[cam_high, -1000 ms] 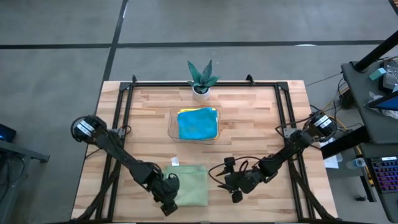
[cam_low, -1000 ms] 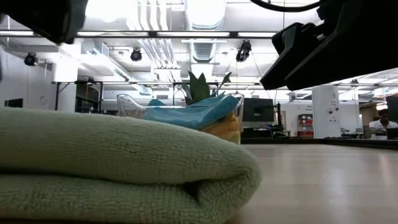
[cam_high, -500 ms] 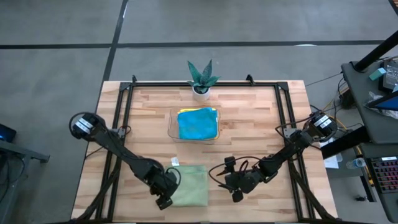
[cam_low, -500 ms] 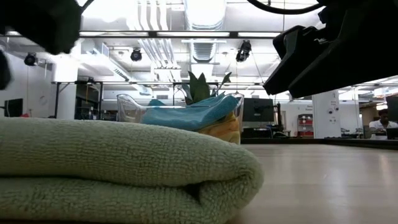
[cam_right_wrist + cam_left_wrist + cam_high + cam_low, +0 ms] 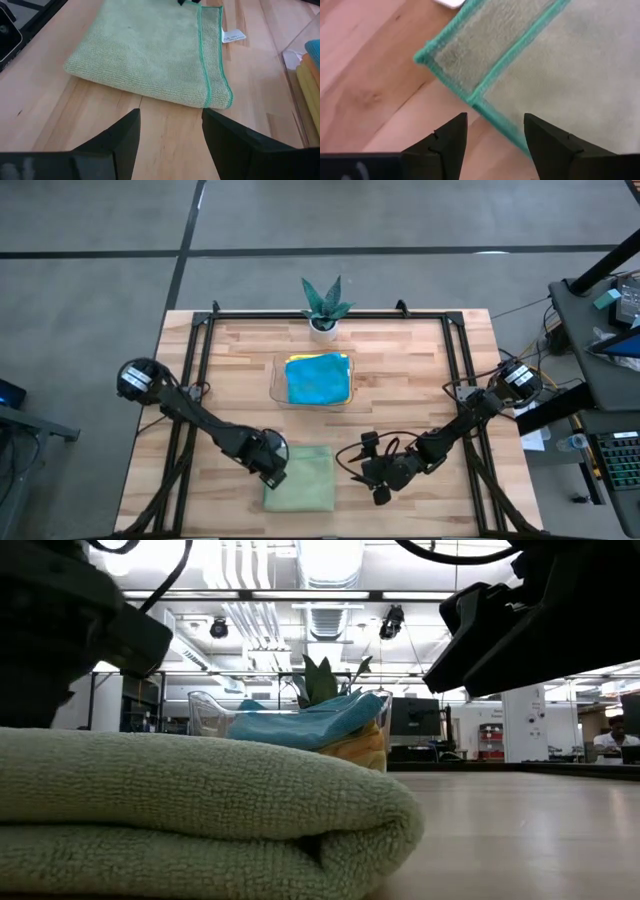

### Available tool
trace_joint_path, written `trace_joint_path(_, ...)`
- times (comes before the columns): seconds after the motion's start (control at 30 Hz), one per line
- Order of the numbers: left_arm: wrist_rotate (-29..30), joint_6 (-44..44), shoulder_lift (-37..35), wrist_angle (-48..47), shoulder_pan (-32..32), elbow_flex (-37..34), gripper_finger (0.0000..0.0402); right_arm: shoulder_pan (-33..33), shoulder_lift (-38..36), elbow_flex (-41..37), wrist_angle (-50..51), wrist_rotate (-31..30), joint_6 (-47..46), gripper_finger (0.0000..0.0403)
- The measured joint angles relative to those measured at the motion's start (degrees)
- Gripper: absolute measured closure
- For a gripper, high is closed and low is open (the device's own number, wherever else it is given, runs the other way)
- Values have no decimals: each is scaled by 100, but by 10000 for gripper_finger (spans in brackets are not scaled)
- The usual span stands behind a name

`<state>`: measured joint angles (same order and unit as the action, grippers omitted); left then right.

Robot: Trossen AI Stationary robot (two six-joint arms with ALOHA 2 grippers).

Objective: Fold microfiber towels
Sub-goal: Put the folded green microfiber towel into the transparent bin

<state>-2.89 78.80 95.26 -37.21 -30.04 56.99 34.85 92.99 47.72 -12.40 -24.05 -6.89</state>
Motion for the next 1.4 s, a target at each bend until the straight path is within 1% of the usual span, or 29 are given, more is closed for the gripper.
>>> trace_joint_path(0.33, 174, -142, -4, 789, -7, -52, 222, -51, 0, 0, -31, -13, -13, 200)
trace_joint_path(0.67, 353, -266, -2, 785, -9, -91, 225, -66, 0, -4, -31, -11, -74, 200)
trace_joint_path(0.73, 412, -282, -2, 735, -12, -111, 239, -66, 0, -4, -31, -11, -72, 200)
trace_joint_path(0.8, 511, -278, 0, 600, -14, -113, 264, -66, 0, -4, -31, -11, -72, 200)
trace_joint_path(1.0, 559, -290, -12, 485, -12, -113, 377, -76, 0, -4, -31, -11, -74, 200)
trace_joint_path(1.03, 559, -290, -25, 483, -12, -108, 389, -81, 0, -4, -31, -11, -82, 200)
trace_joint_path(1.07, 561, -290, -43, 483, -12, -92, 394, -88, 0, -4, -31, -7, -99, 200)
trace_joint_path(1.4, 541, -443, -162, 467, -14, -33, 389, -103, 0, -7, -29, -7, -142, 200)
